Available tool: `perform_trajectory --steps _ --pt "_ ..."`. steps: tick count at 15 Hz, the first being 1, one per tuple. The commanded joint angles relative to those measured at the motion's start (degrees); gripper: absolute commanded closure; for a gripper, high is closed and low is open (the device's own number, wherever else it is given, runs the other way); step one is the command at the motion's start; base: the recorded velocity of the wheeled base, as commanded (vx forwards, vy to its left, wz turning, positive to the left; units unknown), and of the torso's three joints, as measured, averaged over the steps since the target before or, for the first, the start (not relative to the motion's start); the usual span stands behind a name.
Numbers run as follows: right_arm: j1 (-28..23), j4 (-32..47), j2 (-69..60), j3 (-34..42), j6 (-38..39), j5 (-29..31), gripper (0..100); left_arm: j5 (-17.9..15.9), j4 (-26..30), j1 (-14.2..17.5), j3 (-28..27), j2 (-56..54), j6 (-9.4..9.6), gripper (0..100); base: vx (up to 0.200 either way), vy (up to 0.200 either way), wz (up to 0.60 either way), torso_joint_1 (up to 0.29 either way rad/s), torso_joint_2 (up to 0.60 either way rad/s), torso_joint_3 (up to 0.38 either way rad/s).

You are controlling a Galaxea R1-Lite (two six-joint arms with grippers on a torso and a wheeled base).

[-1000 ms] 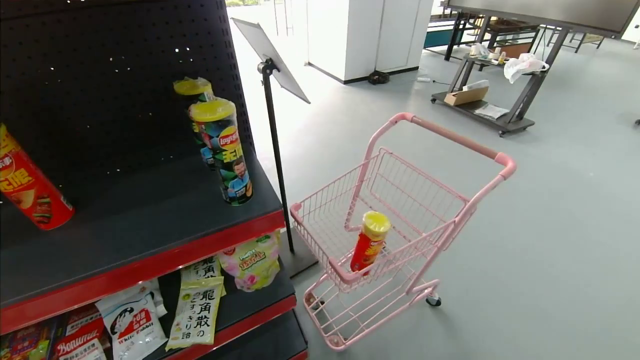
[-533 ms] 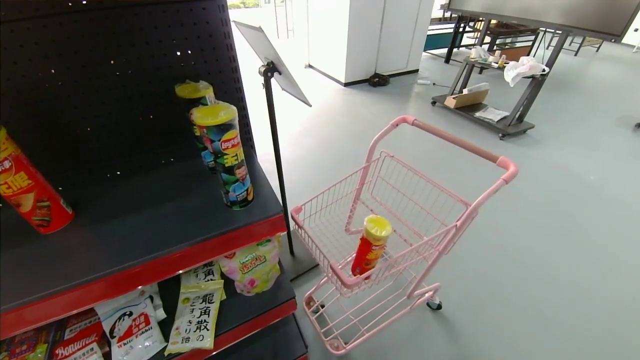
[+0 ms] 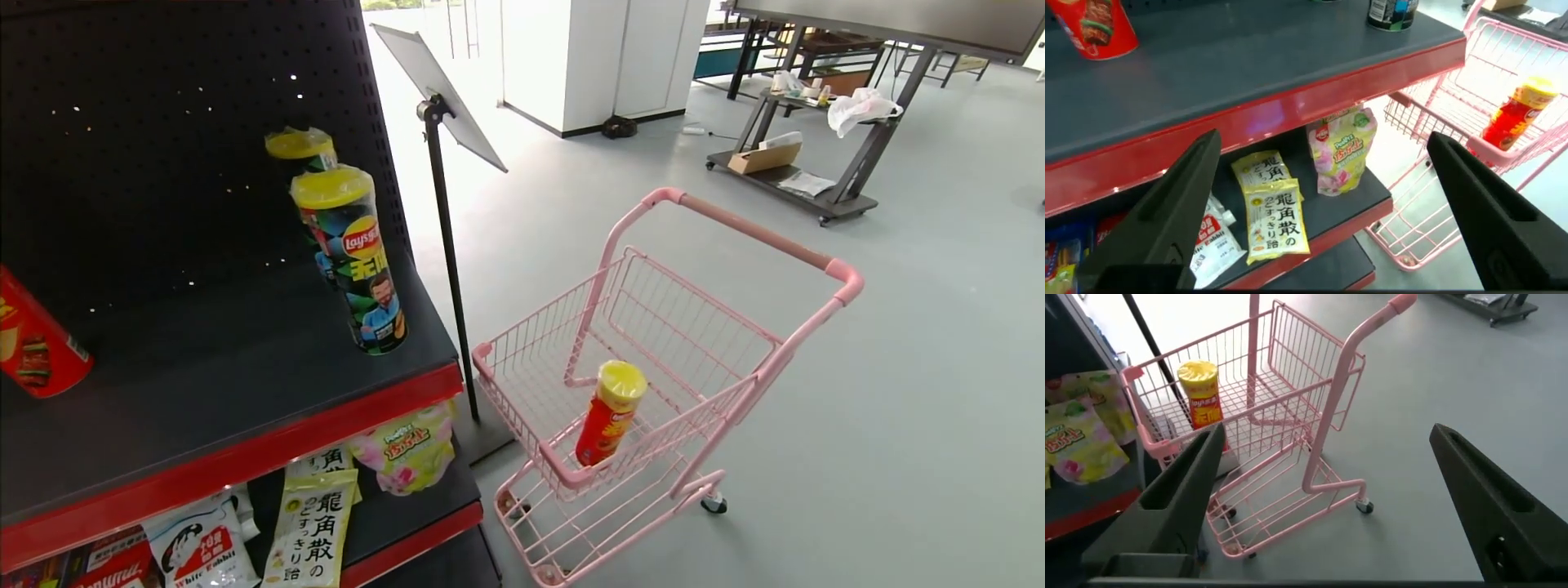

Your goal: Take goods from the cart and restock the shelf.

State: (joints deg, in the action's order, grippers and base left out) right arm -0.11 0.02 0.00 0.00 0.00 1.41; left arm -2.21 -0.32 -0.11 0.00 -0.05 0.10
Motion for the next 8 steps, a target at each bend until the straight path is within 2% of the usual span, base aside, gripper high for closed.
perform_trajectory --steps 1,8 --pt "0.0 0.0 0.0 0.0 0.0 0.0 0 0.0 0.0 0.0 0.0 0.0 -0.10 0 0.000 0.000 0.00 -0.134 0.35 0.207" --pt "0.0 0.0 0.0 0.0 0.1 0.1 0 0.0 0.0 0.0 0.0 0.0 -0.01 0 0.000 0.000 0.00 -0.140 0.37 0.220"
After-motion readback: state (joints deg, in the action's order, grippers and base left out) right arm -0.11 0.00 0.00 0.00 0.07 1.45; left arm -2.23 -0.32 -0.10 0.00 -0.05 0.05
